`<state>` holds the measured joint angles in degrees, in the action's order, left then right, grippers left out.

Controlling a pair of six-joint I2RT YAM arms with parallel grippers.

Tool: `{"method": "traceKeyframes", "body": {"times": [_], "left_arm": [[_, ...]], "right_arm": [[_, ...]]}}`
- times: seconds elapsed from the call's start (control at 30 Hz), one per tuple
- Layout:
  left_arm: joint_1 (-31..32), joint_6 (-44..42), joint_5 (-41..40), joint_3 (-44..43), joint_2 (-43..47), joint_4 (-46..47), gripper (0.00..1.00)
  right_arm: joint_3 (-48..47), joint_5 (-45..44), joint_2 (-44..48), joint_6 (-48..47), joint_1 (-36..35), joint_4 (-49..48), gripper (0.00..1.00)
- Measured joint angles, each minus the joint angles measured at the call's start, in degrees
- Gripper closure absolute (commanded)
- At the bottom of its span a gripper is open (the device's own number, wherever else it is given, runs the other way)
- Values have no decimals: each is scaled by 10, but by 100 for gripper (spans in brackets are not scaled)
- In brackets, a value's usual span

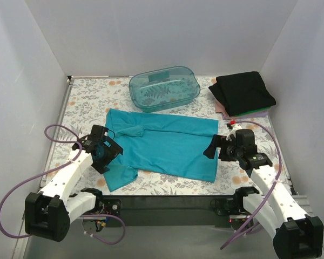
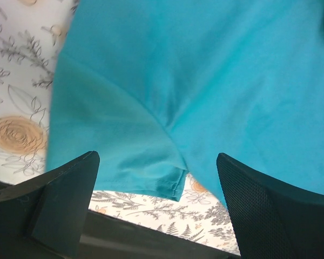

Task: Fold and stack the t-shirts
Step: Fold the tshirt

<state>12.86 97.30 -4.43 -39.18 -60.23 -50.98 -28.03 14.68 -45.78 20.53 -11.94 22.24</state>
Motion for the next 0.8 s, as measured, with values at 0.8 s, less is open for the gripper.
{"method": "traceKeyframes", "body": {"times": [0.8], "left_arm": [[-20, -49, -9, -256, -327, 165, 2]], "right_arm": [[-221, -133, -362, -17, -55, -37, 2]]}}
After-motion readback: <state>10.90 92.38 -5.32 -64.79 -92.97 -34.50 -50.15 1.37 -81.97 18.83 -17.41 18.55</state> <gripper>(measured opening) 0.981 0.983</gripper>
